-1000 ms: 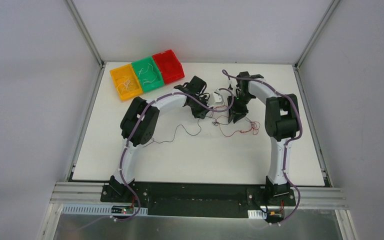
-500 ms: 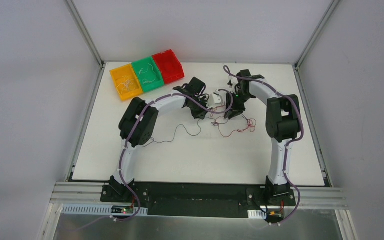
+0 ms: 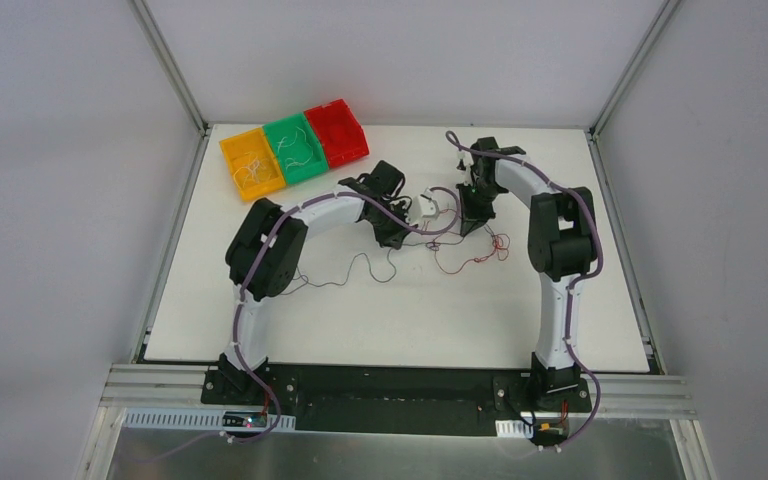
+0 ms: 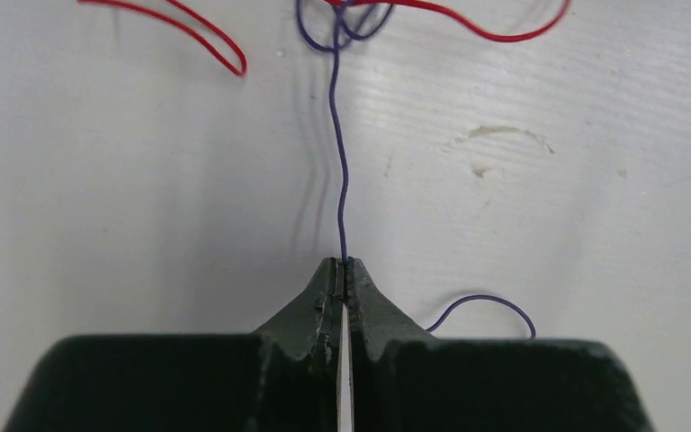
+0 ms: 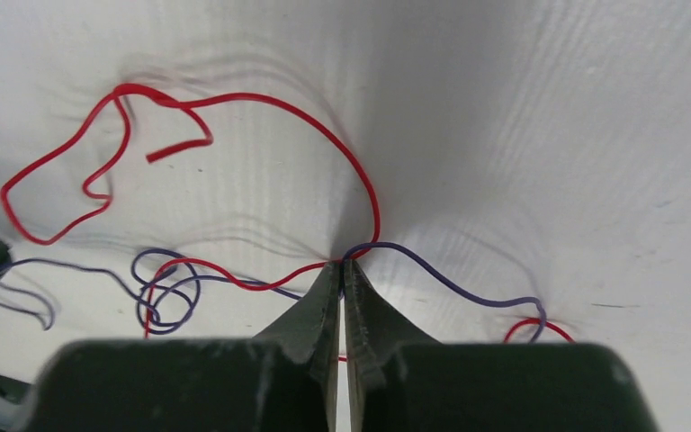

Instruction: Untangle the cables

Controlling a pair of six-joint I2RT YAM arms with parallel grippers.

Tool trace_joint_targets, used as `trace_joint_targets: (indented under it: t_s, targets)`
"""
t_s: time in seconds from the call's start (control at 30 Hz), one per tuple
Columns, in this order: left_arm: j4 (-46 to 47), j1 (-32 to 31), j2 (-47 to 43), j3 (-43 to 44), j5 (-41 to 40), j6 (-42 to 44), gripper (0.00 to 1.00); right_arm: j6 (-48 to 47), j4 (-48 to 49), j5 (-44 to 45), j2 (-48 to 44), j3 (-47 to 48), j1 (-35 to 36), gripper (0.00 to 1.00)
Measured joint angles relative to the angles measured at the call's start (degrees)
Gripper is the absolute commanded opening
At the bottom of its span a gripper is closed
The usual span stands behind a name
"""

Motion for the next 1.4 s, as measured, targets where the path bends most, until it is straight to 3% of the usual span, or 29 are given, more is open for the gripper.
trace_joint_targets:
  t_s: [0.2, 0.47, 0.7, 1.03, 1.17, 1.33, 1.4]
  targets:
    - [-1.9, 3.0, -7.8, -5.8, 2.3, 2.1, 0.0, -4.0, -3.0, 6.5, 0.9, 2.1, 0.3, 0.0]
    - [-7.8, 16.7, -17.3, -9.2, 5.7, 7.9, 0.0, -9.1, -5.9, 11.8, 0.9, 1.9, -1.4, 0.0]
    - [-12.3, 22.9, -18.2, -7.0, 10.2, 6.7, 0.0, -10.6, -6.6, 7.3, 0.6, 1.6, -3.4, 0.05]
    - [-22.5, 35.7, -27.7, -5.4, 12.5, 10.5, 0.0, -11.4, -8.5, -2.9, -1.2, 0.3, -3.8, 0.12]
    - [-25.3, 36.4, -29.6, -9.6, 10.8, 14.8, 0.0, -11.6, -9.3, -5.0, -2.9, 0.3, -3.8, 0.17]
    - [-27.6, 40.1, -25.6, -15.1, 7.3, 18.1, 0.0, -11.7, -10.7, -7.1, -3.3, 0.5, -3.8, 0.18]
    - [-27.3, 41.8, -24.3, -16.0, 5.7, 18.5, 0.12, -11.7, -11.1, -7.7, -3.3, 0.5, -3.8, 0.18]
